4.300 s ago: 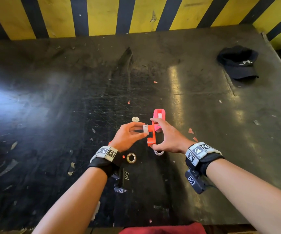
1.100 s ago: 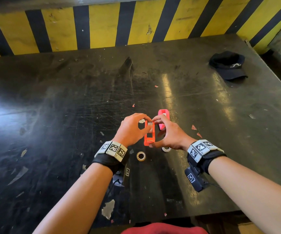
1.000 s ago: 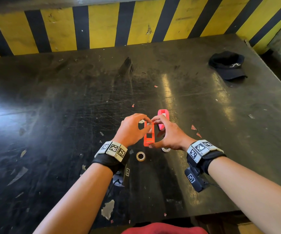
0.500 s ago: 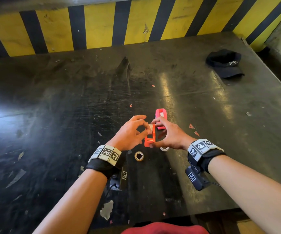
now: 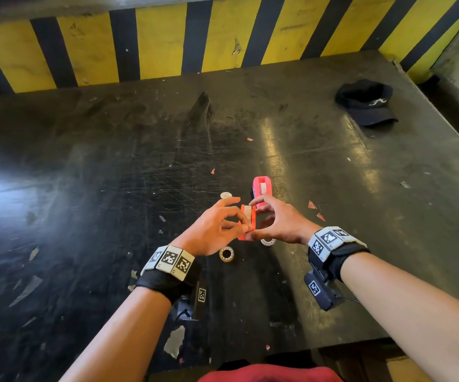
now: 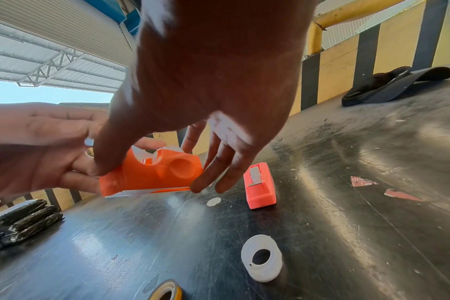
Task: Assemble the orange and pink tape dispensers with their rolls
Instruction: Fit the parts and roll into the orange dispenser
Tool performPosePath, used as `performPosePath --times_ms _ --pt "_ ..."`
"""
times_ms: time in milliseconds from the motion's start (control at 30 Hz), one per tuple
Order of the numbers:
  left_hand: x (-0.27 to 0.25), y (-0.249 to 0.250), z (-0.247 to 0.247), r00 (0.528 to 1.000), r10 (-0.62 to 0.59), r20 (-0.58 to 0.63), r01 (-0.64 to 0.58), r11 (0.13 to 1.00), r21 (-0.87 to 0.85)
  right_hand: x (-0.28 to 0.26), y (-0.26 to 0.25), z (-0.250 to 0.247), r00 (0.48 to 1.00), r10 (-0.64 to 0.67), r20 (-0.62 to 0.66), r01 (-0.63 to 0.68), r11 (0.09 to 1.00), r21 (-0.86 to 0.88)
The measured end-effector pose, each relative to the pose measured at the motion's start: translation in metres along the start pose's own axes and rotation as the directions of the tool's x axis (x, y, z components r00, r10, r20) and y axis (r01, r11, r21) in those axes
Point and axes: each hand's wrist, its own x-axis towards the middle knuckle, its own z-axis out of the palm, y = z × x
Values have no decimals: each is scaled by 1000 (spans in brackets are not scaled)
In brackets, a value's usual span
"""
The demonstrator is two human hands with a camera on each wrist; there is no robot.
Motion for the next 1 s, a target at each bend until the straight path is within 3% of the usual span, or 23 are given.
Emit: performPosePath --times_ms 167,333,733,1000 --pt "-2 5 -1 999 -1 -46 0 1000 -5 -3 4 -2 1000 2 -5 -2 999 44" --pt "-2 7 -1 1000 24 4 -24 1000 -1 -6 2 -7 998 11 -59 -5 995 103" --pt "-8 4 6 999 45 -29 -46 998 -47 -7 7 -8 994 69 86 -83 982 172" --pt "-9 8 11 997 68 -26 -67 997 42 -9 3 -7 996 61 60 -71 979 189"
